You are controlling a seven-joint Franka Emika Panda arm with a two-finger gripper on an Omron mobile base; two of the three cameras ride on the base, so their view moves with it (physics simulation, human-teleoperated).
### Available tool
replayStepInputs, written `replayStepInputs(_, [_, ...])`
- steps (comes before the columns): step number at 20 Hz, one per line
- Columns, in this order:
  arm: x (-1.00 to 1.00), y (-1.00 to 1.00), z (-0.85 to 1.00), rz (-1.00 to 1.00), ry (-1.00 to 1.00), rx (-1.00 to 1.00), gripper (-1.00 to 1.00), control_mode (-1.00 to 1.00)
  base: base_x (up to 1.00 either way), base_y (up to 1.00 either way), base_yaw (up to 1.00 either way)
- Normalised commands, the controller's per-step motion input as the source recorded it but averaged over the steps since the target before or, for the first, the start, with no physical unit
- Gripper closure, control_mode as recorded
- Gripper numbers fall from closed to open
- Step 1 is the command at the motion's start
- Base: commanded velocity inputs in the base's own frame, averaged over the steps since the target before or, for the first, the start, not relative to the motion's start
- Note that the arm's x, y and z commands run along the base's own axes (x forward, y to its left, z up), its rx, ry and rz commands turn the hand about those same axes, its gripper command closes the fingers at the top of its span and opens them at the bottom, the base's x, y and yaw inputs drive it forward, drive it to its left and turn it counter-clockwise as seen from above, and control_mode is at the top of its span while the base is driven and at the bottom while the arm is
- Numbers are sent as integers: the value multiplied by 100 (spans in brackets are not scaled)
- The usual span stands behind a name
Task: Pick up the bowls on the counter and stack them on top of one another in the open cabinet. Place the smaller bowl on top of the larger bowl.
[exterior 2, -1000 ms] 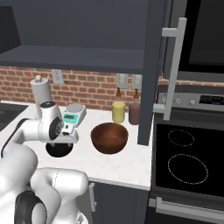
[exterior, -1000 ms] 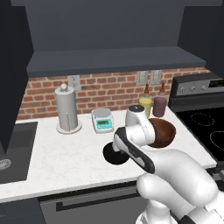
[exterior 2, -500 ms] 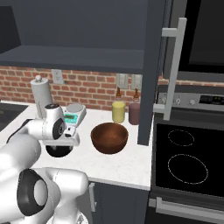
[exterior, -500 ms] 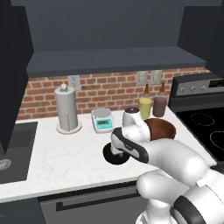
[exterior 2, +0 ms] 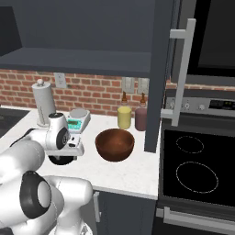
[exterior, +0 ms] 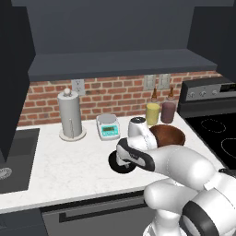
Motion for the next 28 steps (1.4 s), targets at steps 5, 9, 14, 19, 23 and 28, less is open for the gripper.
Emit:
replayStepInputs(5, [29,0,0,-1,0,0,-100,-100,0,0,0])
replayStepInputs(9, [23,0,0,-1,0,0,-100,-100,0,0,0])
replayStepInputs(14, [0,0,-10,0,0,0,-100,-100,0,0,0])
replayStepInputs(19, [0,0,-25,0,0,0,-100,-100,0,0,0])
replayStepInputs(23, [0,0,-23,0,0,0,-100,-100,0,0,0])
replayStepInputs(28, [0,0,0,0,0,0,-100,-100,0,0,0])
